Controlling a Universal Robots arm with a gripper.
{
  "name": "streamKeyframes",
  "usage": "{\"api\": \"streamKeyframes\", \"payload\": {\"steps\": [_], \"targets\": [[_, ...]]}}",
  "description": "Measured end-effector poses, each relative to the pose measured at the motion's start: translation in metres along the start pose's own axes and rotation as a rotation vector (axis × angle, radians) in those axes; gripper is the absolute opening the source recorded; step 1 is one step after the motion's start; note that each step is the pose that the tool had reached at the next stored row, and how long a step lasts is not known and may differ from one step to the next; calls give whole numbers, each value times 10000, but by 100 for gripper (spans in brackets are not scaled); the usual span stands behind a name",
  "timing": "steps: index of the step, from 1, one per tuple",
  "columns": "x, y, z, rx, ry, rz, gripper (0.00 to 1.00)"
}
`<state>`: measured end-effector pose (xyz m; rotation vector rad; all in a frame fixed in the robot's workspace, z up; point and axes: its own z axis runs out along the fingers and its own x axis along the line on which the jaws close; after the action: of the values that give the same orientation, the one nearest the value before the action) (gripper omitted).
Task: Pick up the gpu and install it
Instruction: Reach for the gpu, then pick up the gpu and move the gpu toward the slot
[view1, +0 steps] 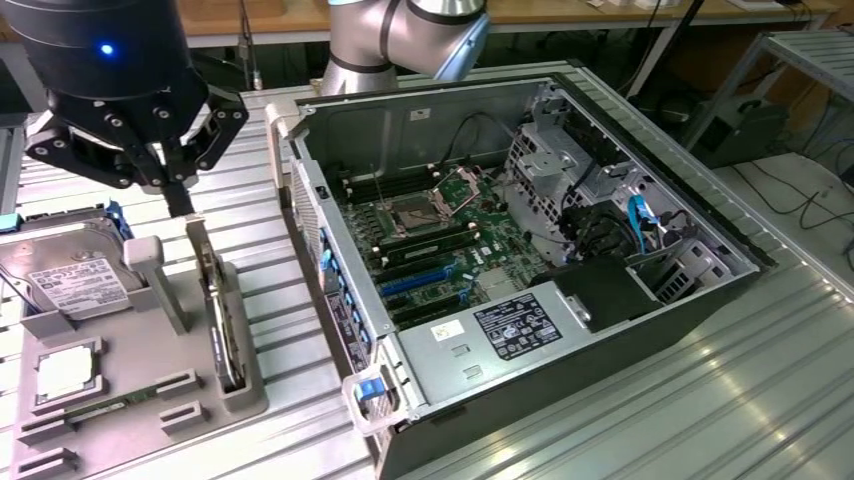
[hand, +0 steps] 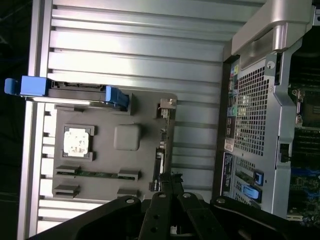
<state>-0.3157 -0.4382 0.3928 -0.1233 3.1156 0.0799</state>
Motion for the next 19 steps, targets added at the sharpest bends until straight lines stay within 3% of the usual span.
{"api": "streamKeyframes", "payload": {"steps": [13,19], "targets": [[108,-245,-9,0,1,0,11],[110,-251,-9,-1,-1,0,11]]}}
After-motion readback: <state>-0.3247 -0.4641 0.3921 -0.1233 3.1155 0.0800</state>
